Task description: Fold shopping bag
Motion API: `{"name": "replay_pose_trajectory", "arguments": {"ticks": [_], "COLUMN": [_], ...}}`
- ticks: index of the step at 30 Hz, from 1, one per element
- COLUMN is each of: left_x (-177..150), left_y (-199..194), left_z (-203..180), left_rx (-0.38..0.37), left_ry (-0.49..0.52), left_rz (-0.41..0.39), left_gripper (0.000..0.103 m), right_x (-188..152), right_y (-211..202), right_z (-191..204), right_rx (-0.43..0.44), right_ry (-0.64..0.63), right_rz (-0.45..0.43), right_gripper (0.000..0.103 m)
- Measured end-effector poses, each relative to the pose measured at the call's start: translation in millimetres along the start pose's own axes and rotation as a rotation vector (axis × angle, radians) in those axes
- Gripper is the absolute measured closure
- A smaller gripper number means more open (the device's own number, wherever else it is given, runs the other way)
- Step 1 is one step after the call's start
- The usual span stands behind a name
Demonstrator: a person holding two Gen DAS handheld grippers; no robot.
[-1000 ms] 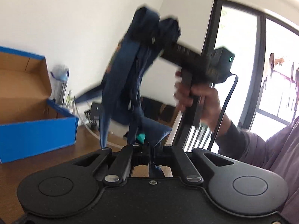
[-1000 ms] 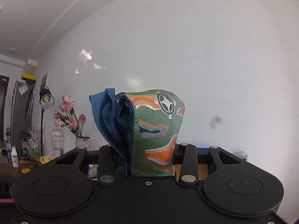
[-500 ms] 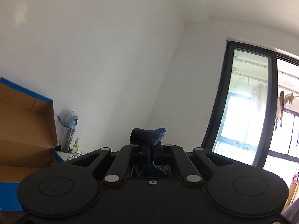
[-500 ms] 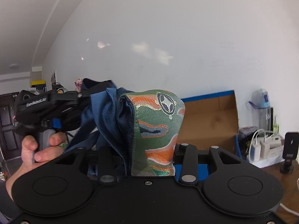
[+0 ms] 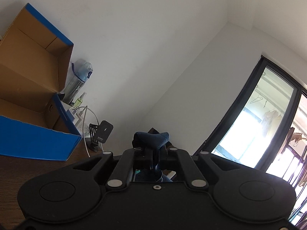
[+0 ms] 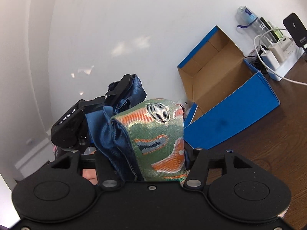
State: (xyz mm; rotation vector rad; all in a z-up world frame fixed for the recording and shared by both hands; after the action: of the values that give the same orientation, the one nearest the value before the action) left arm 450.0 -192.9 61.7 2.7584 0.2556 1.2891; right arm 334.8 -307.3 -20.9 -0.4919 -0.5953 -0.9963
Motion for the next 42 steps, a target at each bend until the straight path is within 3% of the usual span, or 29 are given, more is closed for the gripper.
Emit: {"name": "replay_pose_trajectory", "arguments": {"ticks": [4, 10, 16, 19, 21, 24, 31, 33, 34, 35, 37, 39, 40, 42], "left_x": [-13, -42, -83, -88, -85, -91, -105, -104, -104, -103, -99, -91, -86, -79], "left_y": [-4, -19, -20, -13, -13, -9, 5, 14, 19, 24, 27, 29, 30, 29], "left_z": [15, 8, -2, 11, 35, 61, 85, 92, 94, 98, 102, 98, 94, 89], "left_rx": [0.044, 0.034, 0.009, 0.065, 0.164, 0.249, 0.263, 0.280, 0.286, 0.307, 0.381, 0.384, 0.382, 0.423], "left_ry": [-0.002, 0.047, 0.087, 0.074, 0.028, -0.037, -0.138, -0.165, -0.176, -0.192, -0.207, -0.192, -0.180, -0.145], "left_rz": [0.029, 0.073, 0.113, 0.145, 0.148, 0.191, 0.270, 0.322, 0.348, 0.370, 0.389, 0.407, 0.421, 0.467], "left_gripper": [0.099, 0.099, 0.099, 0.099, 0.099, 0.099, 0.098, 0.088, 0.069, 0.040, 0.019, 0.016, 0.007, 0.004], "right_x": [-10, -9, -17, -23, -27, -26, -11, -4, -3, -1, 2, 5, 9, 13], "right_y": [4, 1, 6, 10, 12, 9, 0, 1, 3, 5, 11, 10, 10, 6], "right_z": [-16, -24, -25, -32, -38, -55, -90, -95, -97, -98, -105, -105, -102, -98], "right_rx": [-0.001, -0.136, -0.268, -0.303, -0.323, -0.386, -0.495, -0.535, -0.555, -0.574, -0.636, -0.622, -0.604, -0.614], "right_ry": [0.038, -0.103, -0.228, -0.236, -0.242, -0.190, -0.086, -0.102, -0.123, -0.146, -0.152, -0.130, -0.136, -0.177], "right_rz": [-0.002, -0.025, 0.001, 0.018, 0.037, 0.065, 0.097, 0.121, 0.157, 0.194, 0.316, 0.369, 0.420, 0.478], "right_gripper": [0.037, 0.037, 0.024, 0.023, 0.023, 0.023, 0.023, 0.023, 0.023, 0.023, 0.023, 0.023, 0.023, 0.023]}}
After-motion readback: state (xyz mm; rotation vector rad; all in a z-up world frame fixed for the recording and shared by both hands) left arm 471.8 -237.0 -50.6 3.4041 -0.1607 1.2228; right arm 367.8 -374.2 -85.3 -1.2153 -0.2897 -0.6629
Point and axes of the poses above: each gripper's, at about its wrist camera, not at the fingertips, and y roughly the way its jaws point, z to its left, x to its top, the point moved 9 cm from there along y, roughly the way its jaws point, and after that the axes turned 12 degrees about -x, right-handed, at the moved point
